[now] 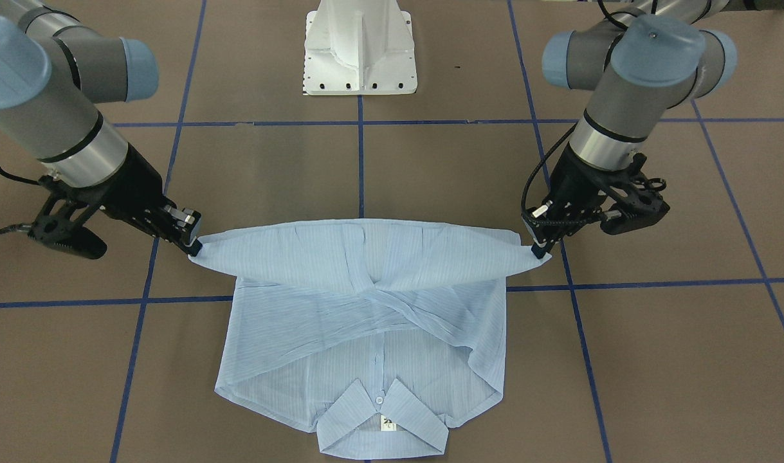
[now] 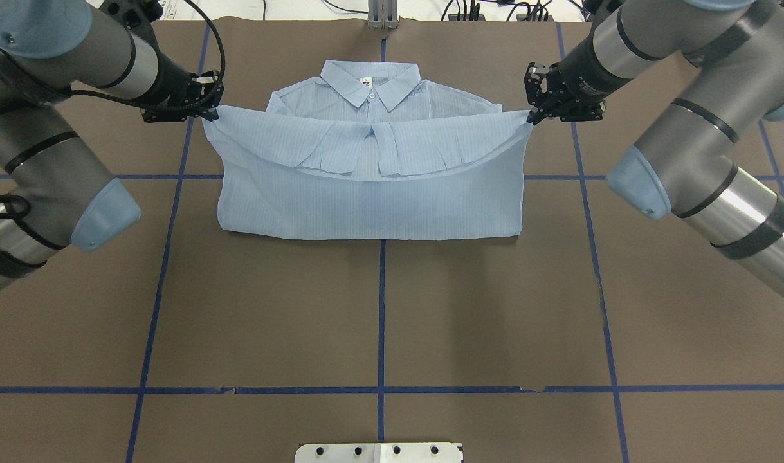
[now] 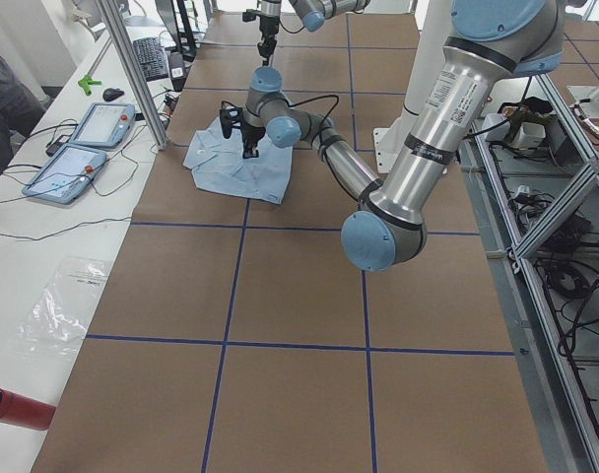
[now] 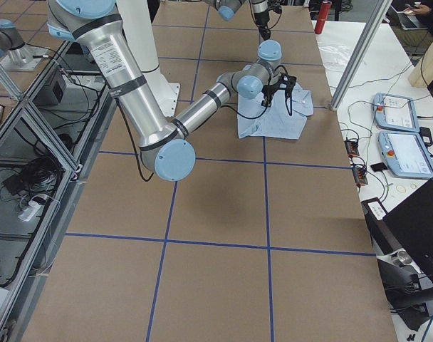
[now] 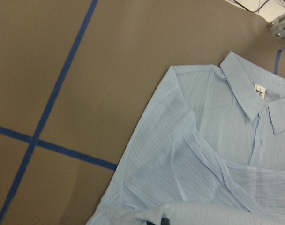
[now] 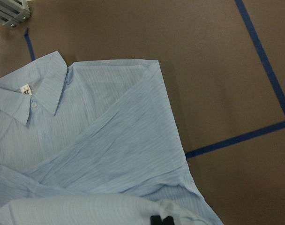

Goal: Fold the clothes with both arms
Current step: 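Lift the hem with both grippers and fold it toward the collar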

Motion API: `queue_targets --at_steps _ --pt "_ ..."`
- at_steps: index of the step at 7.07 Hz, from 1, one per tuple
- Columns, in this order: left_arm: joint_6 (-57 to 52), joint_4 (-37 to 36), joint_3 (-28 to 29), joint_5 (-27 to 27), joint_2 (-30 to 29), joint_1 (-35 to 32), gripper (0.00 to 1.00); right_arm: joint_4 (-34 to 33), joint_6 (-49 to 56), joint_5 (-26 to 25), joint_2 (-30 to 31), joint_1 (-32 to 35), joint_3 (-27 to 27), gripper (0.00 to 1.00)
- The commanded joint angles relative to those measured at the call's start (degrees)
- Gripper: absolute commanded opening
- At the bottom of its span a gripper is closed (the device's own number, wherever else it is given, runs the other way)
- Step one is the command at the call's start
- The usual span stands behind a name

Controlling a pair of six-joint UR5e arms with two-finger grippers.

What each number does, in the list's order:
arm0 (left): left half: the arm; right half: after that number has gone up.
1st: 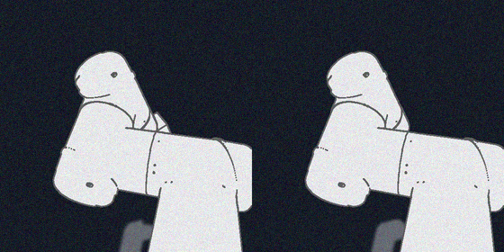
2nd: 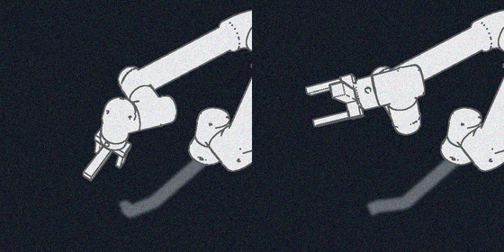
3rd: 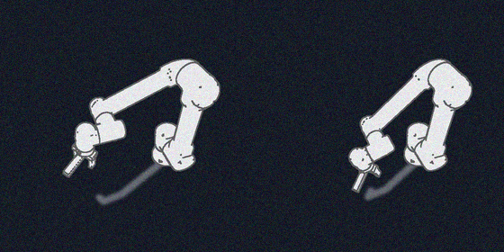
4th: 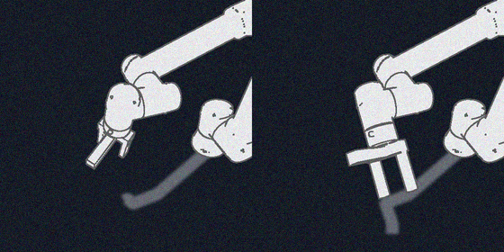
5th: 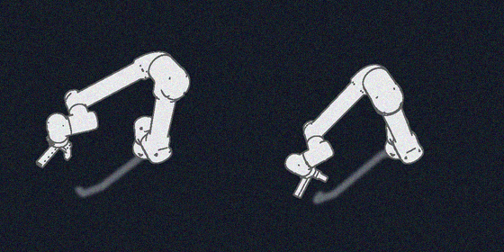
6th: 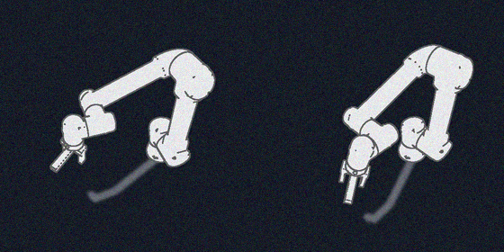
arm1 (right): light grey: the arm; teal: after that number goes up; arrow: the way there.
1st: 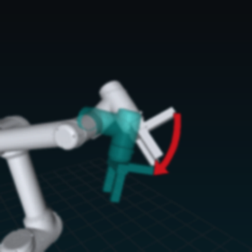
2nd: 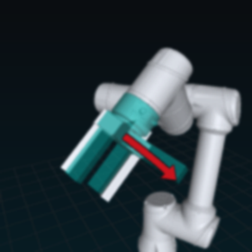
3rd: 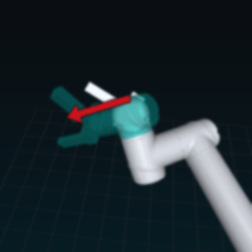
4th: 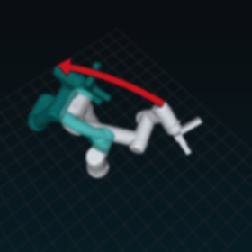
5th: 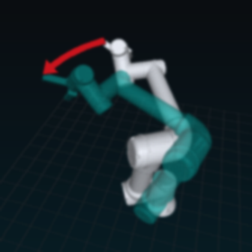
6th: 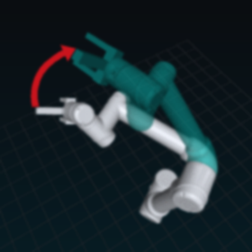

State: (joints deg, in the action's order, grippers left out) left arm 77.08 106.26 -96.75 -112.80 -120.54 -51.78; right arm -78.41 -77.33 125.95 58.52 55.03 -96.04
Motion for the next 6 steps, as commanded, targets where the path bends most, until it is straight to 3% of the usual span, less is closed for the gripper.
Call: queue_targets --at_steps 1,4,6 --pt "0.0 8.84 10.4 -0.06 -3.56 -0.34 0.0 0.1 2.18 0.08 -2.88 0.87 6.2 0.0" --pt "0.52 10.98 13.85 0.12 -3.91 -0.17 0.0 1.23 4.01 -0.01 -7.54 0.78 14.98 0.0" --pt "0.44 11.16 14.39 0.12 -4.35 0.36 0.0 6.31 4.03 -0.01 -8.59 0.52 20.16 0.0"
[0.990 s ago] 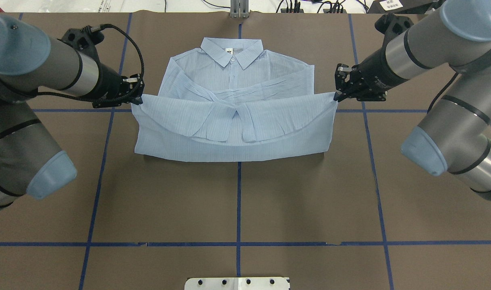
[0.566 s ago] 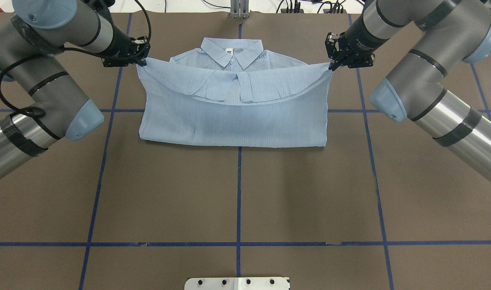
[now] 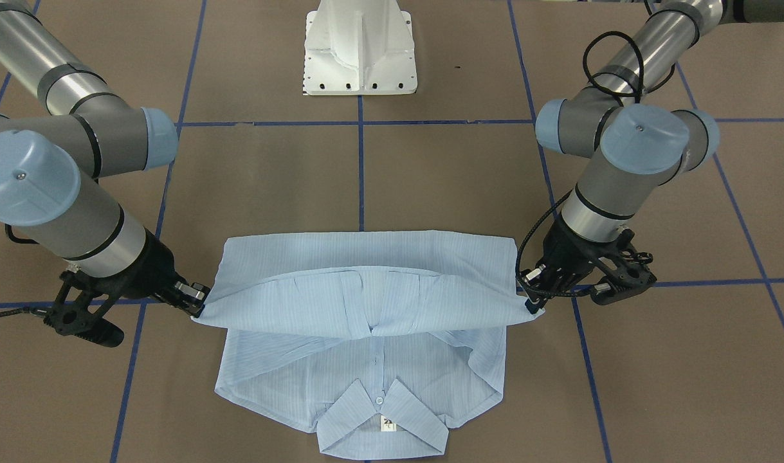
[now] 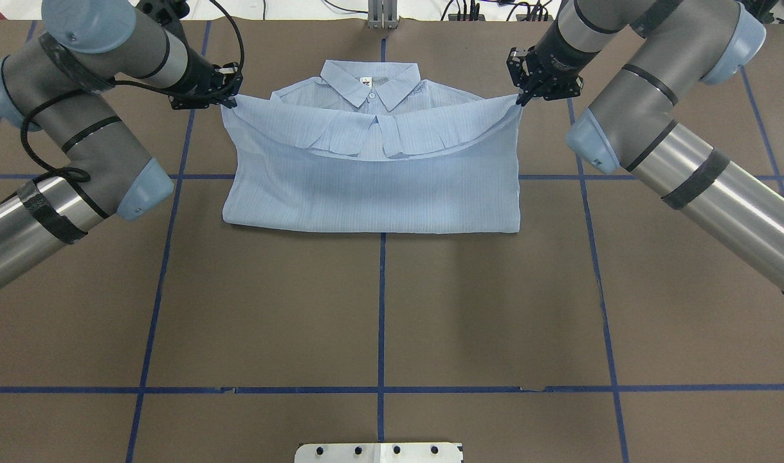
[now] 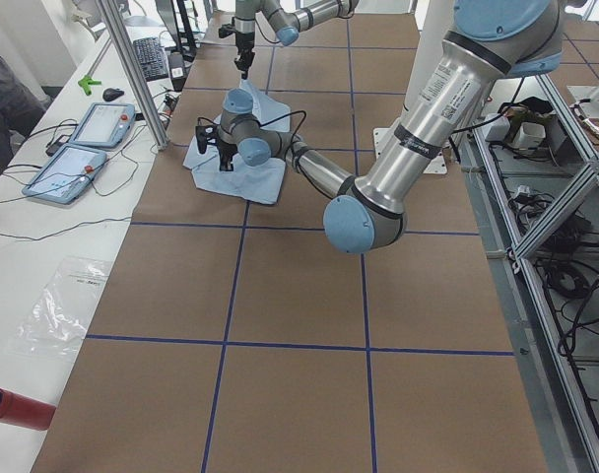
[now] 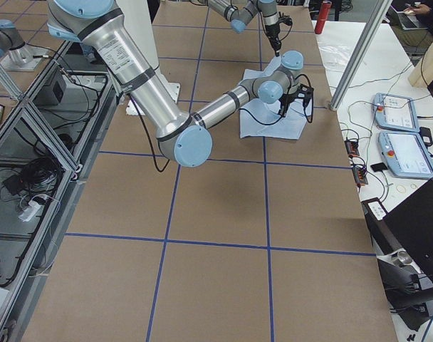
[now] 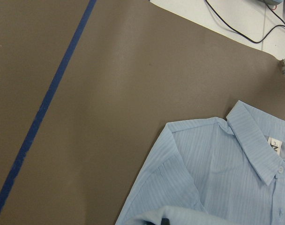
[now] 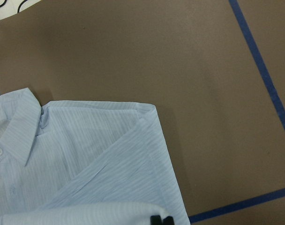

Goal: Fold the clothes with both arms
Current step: 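Lift the hem with both grippers and fold it toward the collar, then open both grippers and release the hem beside the collar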

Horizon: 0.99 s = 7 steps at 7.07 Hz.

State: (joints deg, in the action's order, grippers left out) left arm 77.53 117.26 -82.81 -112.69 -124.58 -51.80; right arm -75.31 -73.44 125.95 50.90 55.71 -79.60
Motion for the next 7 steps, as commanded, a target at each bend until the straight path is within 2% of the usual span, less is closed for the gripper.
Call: queue_targets --at_steps 1,2,3,4,5,7 --pt "-0.01 0.51 1.41 0.45 -0.49 1.51 0.0 5.94 0.23 -0.09 -1.67 -0.34 6.79 0.0" --pt "-0.19 1.64 2.29 0.45 -0.58 1.7 0.0 7.27 0.23 -0.09 -1.68 -0.51 7.34 0.0" --pt "-0.54 2.18 2.56 0.54 -0.58 1.96 0.1 7.37 0.14 -0.09 -1.94 -0.6 7.44 0.0" --pt "-0.54 2.01 2.65 0.63 -0.49 1.96 0.78 7.46 0.14 -0.09 -1.94 -0.69 7.44 0.37" --pt "-0.63 1.83 2.57 0.63 -0.41 1.88 1.0 7.54 0.14 -0.96 -1.94 -1.73 7.35 0.99" --pt "-0.63 1.48 1.08 0.63 0.03 0.48 1.0 7.98 -0.3 -0.8 -0.11 -2.18 6.04 1.0"
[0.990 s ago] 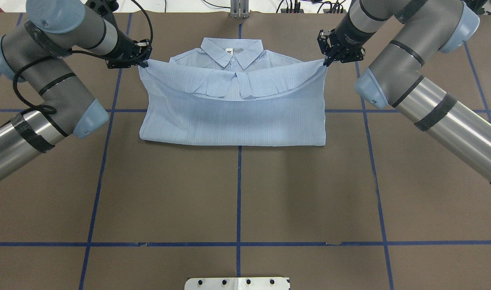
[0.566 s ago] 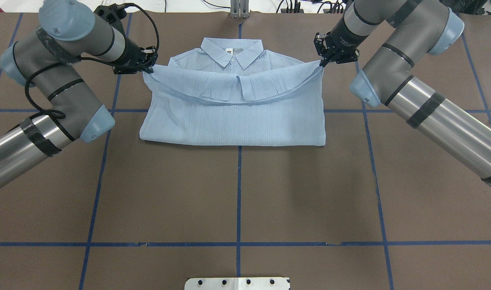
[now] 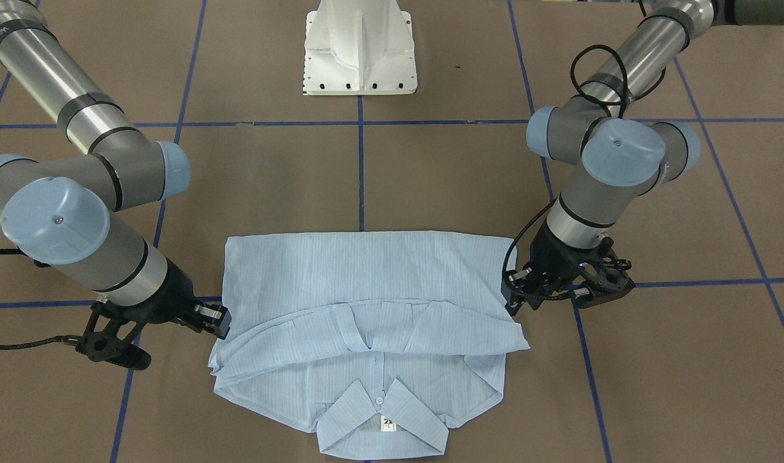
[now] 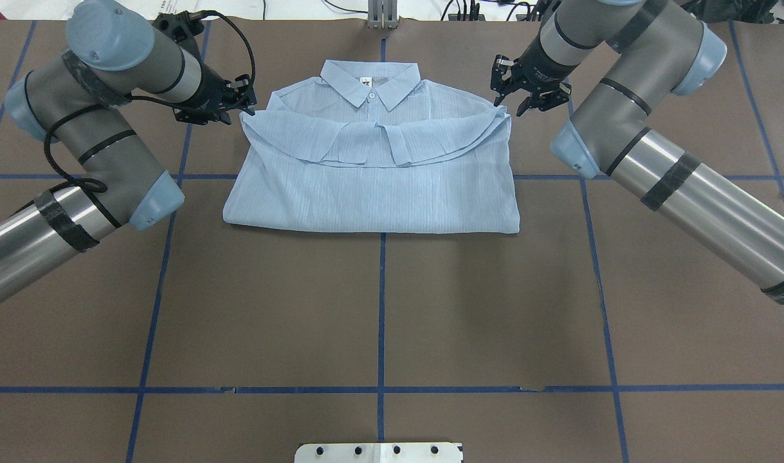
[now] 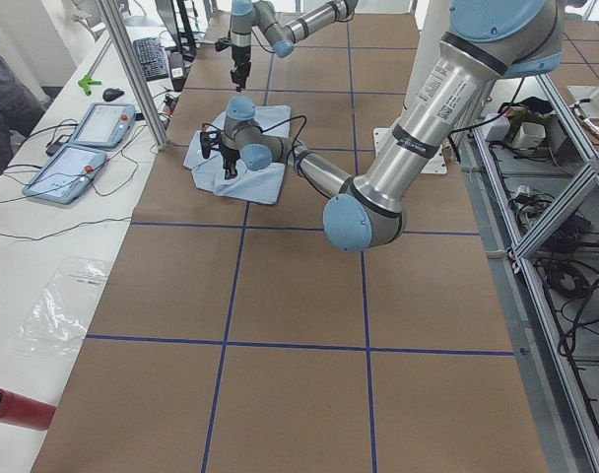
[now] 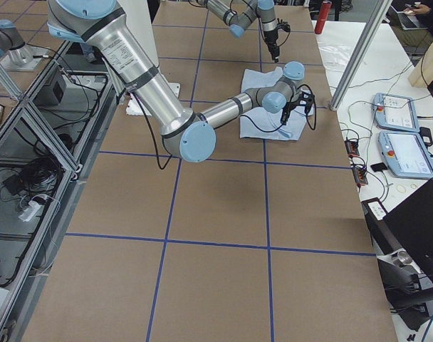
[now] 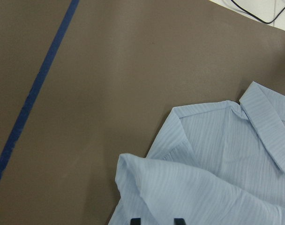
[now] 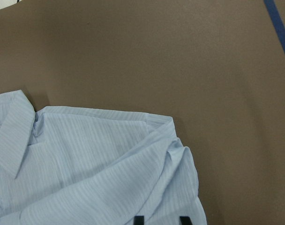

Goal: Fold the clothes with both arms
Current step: 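Open both grippers and release the hem beside the collar, then move the right gripper down to the side edge of the folded shirt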

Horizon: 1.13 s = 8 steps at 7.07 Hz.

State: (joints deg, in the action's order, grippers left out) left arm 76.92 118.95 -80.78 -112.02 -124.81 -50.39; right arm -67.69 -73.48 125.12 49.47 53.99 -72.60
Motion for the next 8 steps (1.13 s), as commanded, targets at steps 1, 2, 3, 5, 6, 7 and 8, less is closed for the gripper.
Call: queue_targets --at_steps 1,2,3,5,6,7,8 --pt "0.07 -1.17 -3.31 -0.12 1.14 -1.46 1.0 1.76 -0.79 -0.14 3.85 -2.64 -4.01 1.0" --pt "0.07 -4.4 -6.29 -0.12 1.58 -1.46 1.0 1.86 -1.66 -0.32 8.23 -4.75 -8.13 1.0" --pt "0.33 -6.08 -7.98 -0.12 1.68 -1.55 1.0 1.51 -2.28 -1.45 11.67 -6.95 -12.69 1.0" --pt "0.51 -6.19 -8.52 -0.04 2.2 -1.55 1.0 1.07 -2.29 -3.12 15.47 -10.03 -15.99 0.98" --pt "0.6 -6.19 -9.48 -0.12 2.81 -1.55 1.0 1.07 -2.29 -3.39 15.39 -10.83 -15.64 0.9" --pt "0.6 -6.19 -10.1 -0.12 2.82 -1.55 1.0 1.07 -2.29 -3.48 15.3 -12.23 -15.2 0.83" --pt "0.6 -6.28 -10.28 -0.04 2.91 -1.55 1.0 1.07 -2.29 -3.57 15.13 -12.24 -15.03 0.76"
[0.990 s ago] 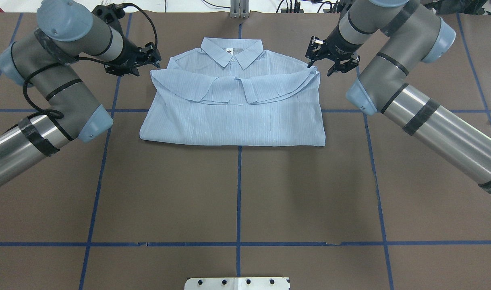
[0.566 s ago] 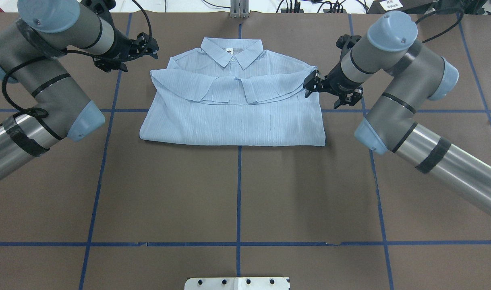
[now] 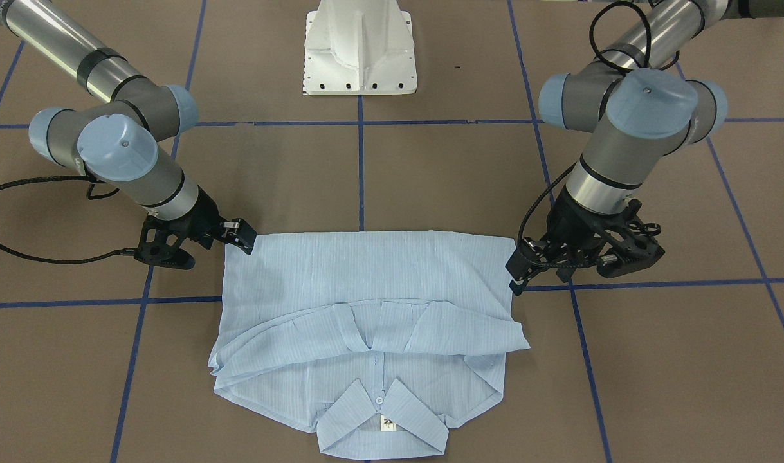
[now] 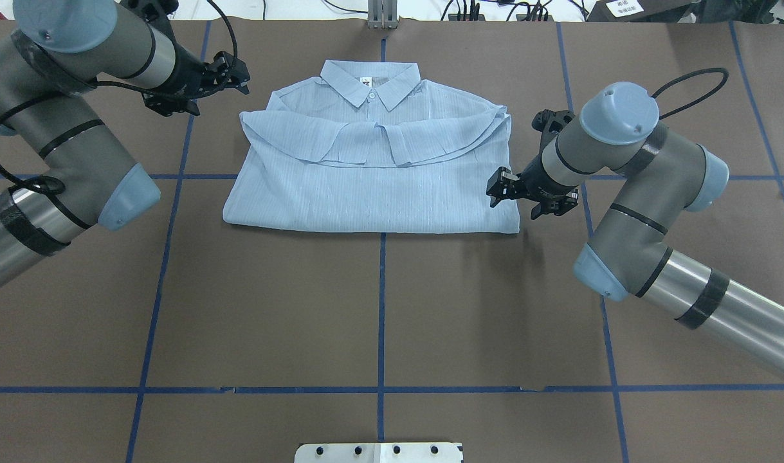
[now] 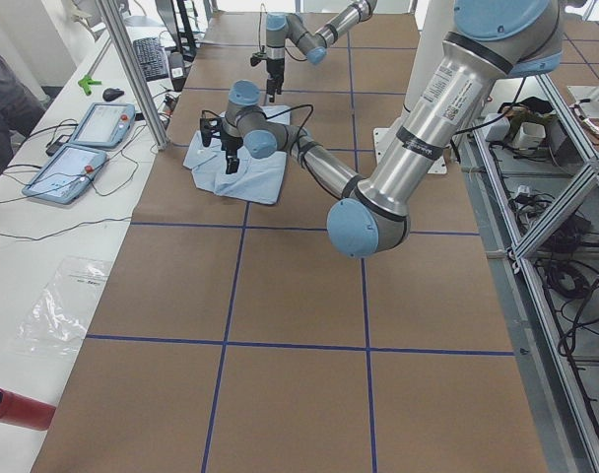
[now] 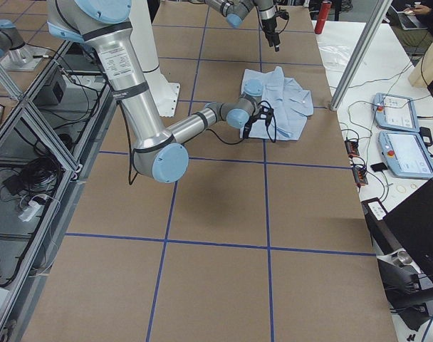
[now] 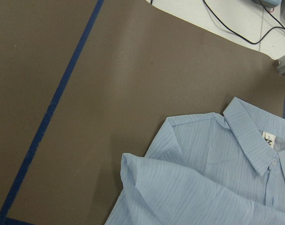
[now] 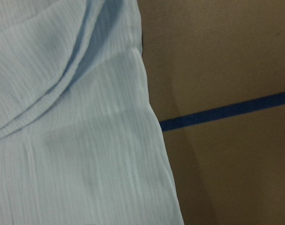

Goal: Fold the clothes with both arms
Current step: 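Move the right gripper down to the side edge of the folded shirt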

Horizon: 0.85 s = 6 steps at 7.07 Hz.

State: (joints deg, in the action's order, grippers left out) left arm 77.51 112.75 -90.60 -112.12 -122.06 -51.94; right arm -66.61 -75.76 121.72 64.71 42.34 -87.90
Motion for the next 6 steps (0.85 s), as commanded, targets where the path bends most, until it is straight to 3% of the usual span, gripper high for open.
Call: queue_targets --at_steps 1,3,5,6 --pt "0.01 -0.08 -0.46 0.06 0.33 0.0 1.0 -0.01 0.17 -0.25 -0.28 -0.59 0.7 0.65" --pt "0.01 -0.08 -0.37 -0.02 0.59 0.0 1.0 -0.01 0.61 -1.57 -0.37 -0.59 1.23 0.54" --pt "0.01 -0.08 -0.37 0.06 0.68 0.0 1.0 -0.1 0.88 -2.1 -0.37 -0.51 1.32 0.52" --pt "0.01 -0.08 -0.37 0.06 0.68 0.0 1.0 -0.1 0.88 -2.1 -0.37 -0.33 1.32 0.43"
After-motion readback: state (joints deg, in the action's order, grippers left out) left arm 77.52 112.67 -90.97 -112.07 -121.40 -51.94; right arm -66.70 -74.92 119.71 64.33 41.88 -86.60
